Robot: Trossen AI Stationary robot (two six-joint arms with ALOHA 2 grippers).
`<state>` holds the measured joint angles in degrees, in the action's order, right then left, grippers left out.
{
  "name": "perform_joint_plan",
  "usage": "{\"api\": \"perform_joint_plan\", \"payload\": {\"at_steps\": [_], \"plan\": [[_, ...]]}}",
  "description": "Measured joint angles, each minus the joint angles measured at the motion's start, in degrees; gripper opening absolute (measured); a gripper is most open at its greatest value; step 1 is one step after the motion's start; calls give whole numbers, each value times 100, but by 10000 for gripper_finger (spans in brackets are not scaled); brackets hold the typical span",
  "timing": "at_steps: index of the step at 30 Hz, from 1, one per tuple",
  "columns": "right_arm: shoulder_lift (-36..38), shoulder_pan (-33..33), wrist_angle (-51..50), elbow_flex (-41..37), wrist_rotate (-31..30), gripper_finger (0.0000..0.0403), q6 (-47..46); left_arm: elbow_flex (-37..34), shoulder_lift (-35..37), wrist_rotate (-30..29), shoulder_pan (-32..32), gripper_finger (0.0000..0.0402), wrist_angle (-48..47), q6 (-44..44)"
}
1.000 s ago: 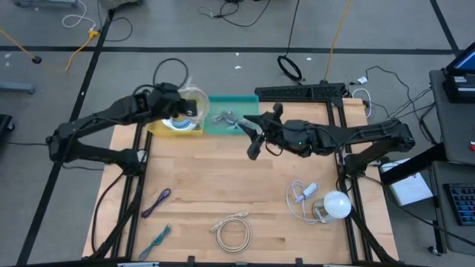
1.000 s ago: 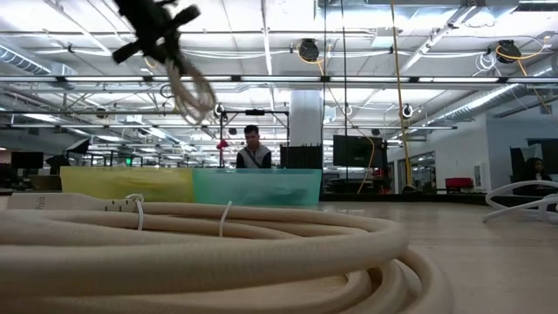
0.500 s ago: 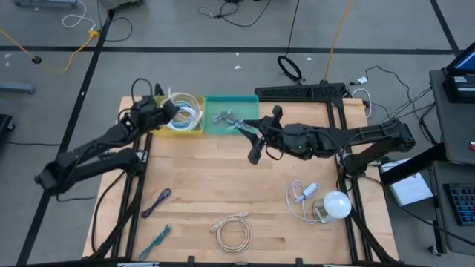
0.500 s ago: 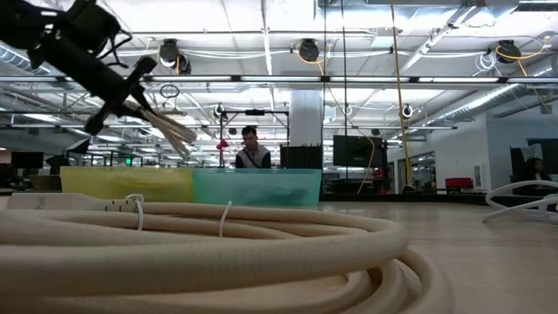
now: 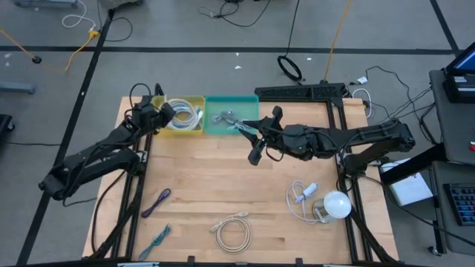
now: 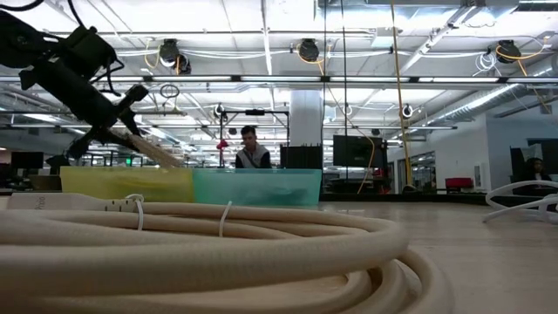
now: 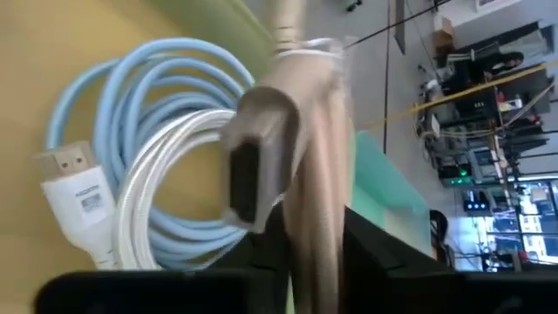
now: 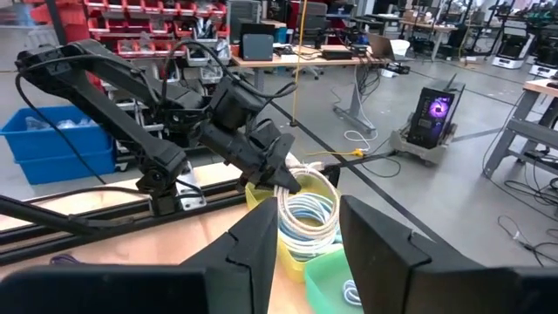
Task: Pick & Place USB Port
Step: Put the top brown HDMI cable into the yellow bin
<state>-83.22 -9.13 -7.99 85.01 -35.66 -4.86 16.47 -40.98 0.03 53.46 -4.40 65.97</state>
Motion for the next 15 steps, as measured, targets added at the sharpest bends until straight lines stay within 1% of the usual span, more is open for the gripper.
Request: {"api": "perform_joint_plan", "payload": {"at_steps": [6, 13, 15], "plan": [[0, 0, 7, 0, 0, 116, 0, -2, -28, 283, 220, 136, -183, -70], [0, 0, 121, 0, 0, 114, 0, -2, -26, 896, 543, 187, -1240, -373], [0, 0, 150, 0, 0, 114, 0, 88, -21, 991, 581, 197, -1555, -517]]}}
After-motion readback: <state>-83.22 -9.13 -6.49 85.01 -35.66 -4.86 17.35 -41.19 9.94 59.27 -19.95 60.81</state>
